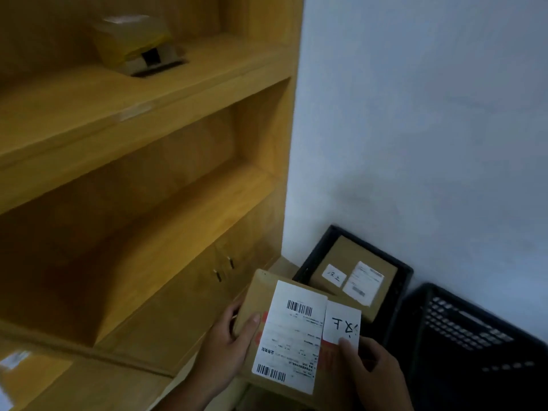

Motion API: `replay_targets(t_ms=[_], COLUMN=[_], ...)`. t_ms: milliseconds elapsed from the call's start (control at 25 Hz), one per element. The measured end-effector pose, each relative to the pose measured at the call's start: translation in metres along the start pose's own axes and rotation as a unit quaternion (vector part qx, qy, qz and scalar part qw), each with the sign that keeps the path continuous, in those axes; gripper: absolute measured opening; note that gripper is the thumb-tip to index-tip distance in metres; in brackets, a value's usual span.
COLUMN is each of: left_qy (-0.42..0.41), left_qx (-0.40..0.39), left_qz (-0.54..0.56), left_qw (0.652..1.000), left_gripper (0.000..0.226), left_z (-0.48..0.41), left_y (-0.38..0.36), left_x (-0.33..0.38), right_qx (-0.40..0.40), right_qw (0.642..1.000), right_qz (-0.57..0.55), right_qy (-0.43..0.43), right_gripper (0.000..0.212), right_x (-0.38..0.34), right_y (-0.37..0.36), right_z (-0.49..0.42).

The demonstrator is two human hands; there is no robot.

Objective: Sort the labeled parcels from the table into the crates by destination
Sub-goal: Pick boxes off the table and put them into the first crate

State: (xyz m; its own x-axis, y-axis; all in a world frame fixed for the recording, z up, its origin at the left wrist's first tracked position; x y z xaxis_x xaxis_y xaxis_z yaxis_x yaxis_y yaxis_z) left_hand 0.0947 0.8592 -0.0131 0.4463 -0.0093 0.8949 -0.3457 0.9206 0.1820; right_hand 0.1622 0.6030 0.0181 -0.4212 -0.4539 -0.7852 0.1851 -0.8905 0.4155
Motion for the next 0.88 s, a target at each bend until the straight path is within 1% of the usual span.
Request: replay_targets(t_ms=[40, 120, 200, 320, 400, 560, 640, 760, 880], left_qy=[0.001, 0.007, 0.012, 0.021, 0.039, 0.07, 0.083, 0.092, 0.12], left_qx=[-0.028, -0.058, -0.107, -0.168, -0.193, -0.214, -0.207, -0.184, -0.188], left_qz=[-0.002, -0.009, -0.029, -0.058, -0.079, -0.136, -0.168, -0.217, -0.216], left_qw=[1.0, 0.998, 0.994, 0.984, 0.977, 0.965, 0.96, 0.954, 0.951], left_gripper=[0.037, 0.035, 0.035, 0.054, 0.064, 0.061, 0.057, 0.055, 0.051], left_z=[-0.016, -0.037, -0.057, -0.071, -0.076, -0.093, -0.108, -0.144, -0.18], left_y=[0.0, -0.006, -0.023, -0.051, -0.07, -0.102, -0.12, -0.145, -0.171], left_x=[0.001, 0.003, 0.004, 0.006, 0.006, 0.008, -0.001, -0.032, -0.079], right_qx=[0.02, 0.042, 0.085, 0.118, 0.136, 0.137, 0.133, 0.153, 0.164], right_qw=[1.0, 0.998, 0.992, 0.985, 0.981, 0.976, 0.972, 0.962, 0.951], right_qz=[-0.007, -0.019, -0.035, -0.033, -0.021, -0.026, -0.042, -0.066, -0.087], right_qy=[-0.019, -0.05, -0.084, -0.118, -0.136, -0.168, -0.191, -0.218, -0.247], right_gripper=[0.023, 0.023, 0.024, 0.031, 0.039, 0.051, 0.056, 0.068, 0.083], right_x=[0.002, 0.007, 0.019, 0.035, 0.046, 0.066, 0.079, 0.106, 0.142], right_y=[-0.002, -0.001, 0.006, 0.017, 0.026, 0.034, 0.031, 0.012, -0.013], right_z=[-0.001, 0.001, 0.0, -0.003, -0.01, -0.038, -0.06, -0.1, -0.14])
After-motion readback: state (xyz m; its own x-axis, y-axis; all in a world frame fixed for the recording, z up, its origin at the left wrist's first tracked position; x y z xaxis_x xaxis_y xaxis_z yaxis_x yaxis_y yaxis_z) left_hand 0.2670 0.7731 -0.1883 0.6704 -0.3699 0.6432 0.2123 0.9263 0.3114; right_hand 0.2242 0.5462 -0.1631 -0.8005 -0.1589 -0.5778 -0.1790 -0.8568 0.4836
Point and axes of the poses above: each hand's wrist, its own z-axis away from the middle knuckle, its own y-axis out of the back of the hand, x = y × z, the point moved 3 cm from there along -z, towards the middle knuckle, and after that the axes turned 1 degree about -z, right-handed, at the moved point
